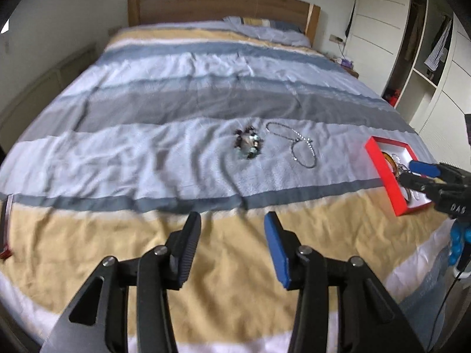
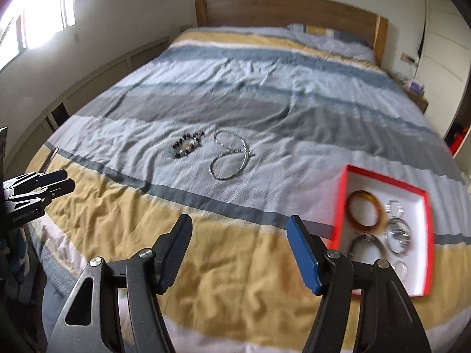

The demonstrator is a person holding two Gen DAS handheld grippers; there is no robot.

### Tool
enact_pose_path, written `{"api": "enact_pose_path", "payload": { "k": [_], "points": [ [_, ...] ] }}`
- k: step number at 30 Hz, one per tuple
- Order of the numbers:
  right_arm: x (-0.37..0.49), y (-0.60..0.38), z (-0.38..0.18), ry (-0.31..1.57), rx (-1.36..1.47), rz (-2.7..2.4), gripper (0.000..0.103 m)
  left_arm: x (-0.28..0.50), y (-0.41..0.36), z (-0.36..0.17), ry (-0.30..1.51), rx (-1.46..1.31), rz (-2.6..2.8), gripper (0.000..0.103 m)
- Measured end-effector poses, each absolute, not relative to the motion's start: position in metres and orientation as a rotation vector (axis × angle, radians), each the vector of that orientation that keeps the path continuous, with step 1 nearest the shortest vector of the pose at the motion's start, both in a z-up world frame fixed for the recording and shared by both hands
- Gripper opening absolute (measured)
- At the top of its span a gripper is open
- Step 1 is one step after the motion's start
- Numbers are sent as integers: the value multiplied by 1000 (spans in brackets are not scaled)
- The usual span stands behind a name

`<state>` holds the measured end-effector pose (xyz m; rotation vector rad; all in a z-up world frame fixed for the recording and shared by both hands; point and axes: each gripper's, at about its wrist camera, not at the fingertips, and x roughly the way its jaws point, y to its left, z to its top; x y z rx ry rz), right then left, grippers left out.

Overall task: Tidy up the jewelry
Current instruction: 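Grasp the beaded bracelet with the left tool while the right tool grasps the silver chain necklace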

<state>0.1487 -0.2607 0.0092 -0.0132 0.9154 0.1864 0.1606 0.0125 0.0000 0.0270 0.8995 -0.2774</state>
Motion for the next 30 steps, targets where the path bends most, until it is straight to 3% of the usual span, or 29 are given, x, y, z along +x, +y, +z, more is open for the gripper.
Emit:
{"api": "enact_pose_path", "payload": {
  "k": [4,18,20,21,22,23,24,26,28,30],
  "points": [
    [191,-255,-17,961,7,196,67,210,-14,-28,944,36,-327,55],
    [286,-227,-110,1067,-38,332,83,355,-69,-103,1010,152,-362,55],
    [299,-223,-112,1052,-46,330,84,363,-64,-104,1000,136,-358,52],
    [307,-221,-112,1045,-43,327,84,365,-61,-104,993,130,-354,43],
    [315,-219,-112,1037,-36,324,79,366,-59,-105,986,125,-347,33],
    [324,-218,-113,1032,-30,321,64,365,-56,-104,981,118,-343,28],
    [328,-218,-113,1033,-26,317,55,364,-52,-104,979,108,-340,18],
    [340,-220,-113,1040,10,318,25,362,-46,-102,974,92,-337,15],
    [342,-222,-113,1048,26,323,8,357,-42,-99,970,78,-330,14],
    [338,-223,-113,1055,34,339,5,349,-40,-95,966,66,-323,14]
  ]
}}
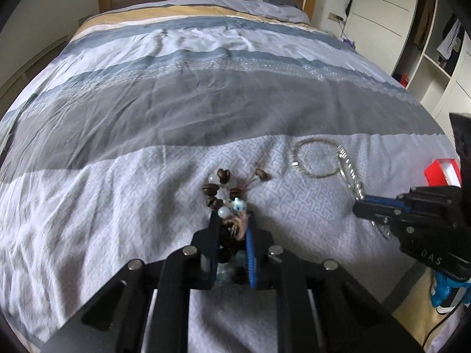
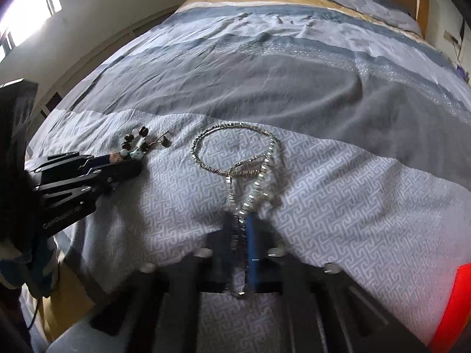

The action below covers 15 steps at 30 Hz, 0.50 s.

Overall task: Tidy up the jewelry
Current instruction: 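Grasp the beaded bracelet with the left tool while the right tool grasps the silver chain necklace, then carry the bracelet and necklace into the red box and open both tools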

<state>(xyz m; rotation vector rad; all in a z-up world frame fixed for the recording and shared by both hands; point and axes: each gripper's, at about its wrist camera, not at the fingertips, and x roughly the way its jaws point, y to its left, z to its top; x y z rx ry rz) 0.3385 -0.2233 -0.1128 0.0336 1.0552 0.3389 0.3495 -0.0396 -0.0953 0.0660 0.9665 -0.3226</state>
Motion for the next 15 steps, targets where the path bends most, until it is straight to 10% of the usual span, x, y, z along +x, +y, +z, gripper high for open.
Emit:
{"api": "enact_pose_path", "payload": {
  "k": [15],
  "points": [
    [205,-263,-20,937,244,386,4,235,-34,-19,901,49,-307,12]
  ]
}}
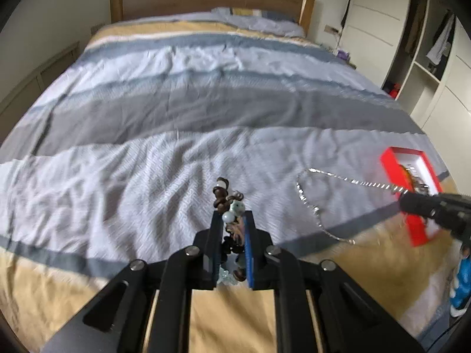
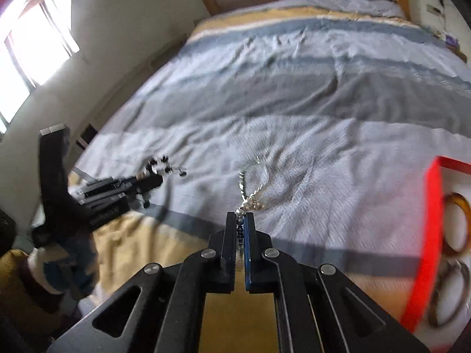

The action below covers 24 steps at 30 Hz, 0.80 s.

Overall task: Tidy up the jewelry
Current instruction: 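Carry the bracelet and necklace into the red box and open both tools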

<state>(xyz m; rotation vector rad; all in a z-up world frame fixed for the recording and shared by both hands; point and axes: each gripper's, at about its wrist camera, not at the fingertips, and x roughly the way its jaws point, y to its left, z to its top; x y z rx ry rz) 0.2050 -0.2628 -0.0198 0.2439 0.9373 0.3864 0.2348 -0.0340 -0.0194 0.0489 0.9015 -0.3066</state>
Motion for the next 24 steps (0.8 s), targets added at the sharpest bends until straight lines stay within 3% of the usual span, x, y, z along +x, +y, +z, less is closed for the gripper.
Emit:
{"api": "enact_pose_path", "payload": {
  "k": [8,15,24],
  "points": [
    [133,-302,81,756,164,308,4,185,-65,55,785,63,-379,12],
    [89,-358,151,631,99,217,4,159,-137,102,727,77,-521,12],
    [72,-434,142,622,128,117,4,149,-263,87,782,155,-679,12]
  ]
}}
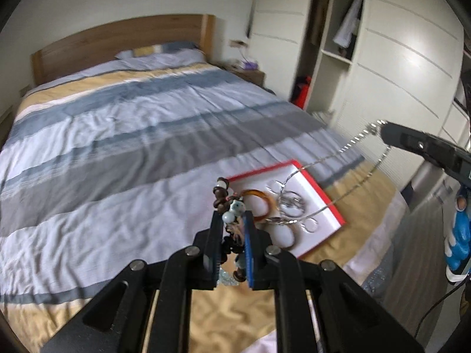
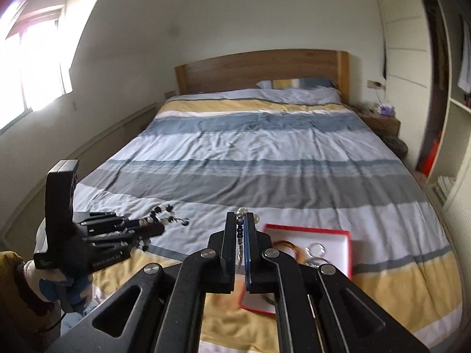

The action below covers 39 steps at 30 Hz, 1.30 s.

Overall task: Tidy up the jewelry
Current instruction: 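Carry the bracelet and necklace into the red box and open both tools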

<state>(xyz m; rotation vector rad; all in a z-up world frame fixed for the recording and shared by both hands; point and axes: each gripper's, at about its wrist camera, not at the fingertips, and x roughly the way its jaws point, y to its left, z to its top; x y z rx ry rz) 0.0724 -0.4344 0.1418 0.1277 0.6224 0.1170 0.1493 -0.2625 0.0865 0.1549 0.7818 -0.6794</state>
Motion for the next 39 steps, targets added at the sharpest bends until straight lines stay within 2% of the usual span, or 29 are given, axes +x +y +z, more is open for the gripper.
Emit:
{"api": "enact_pose_path", "payload": {
  "k": [10,19,28,33,35,39],
  "points": [
    [114,-508,53,739,197,39,4,160,-371,-2,934,247,-771,12],
    [128,-544,-23,857,248,18,5,183,-401,-67,1042,299,-697,12],
    [128,-552,-70,952,281,3,6,183,-398,-76,1042,300,-663,13],
    [116,-552,-77,973,281,-14,7,181,-394,-75,1053,284,-646,15],
    [111,-553,-77,973,287,-27,18,179,-390,-73,1052,276,-644,16],
    [100,-554,-68,958,294,-42,23,171,-384,-62,1038,255,-653,19]
  ]
}}
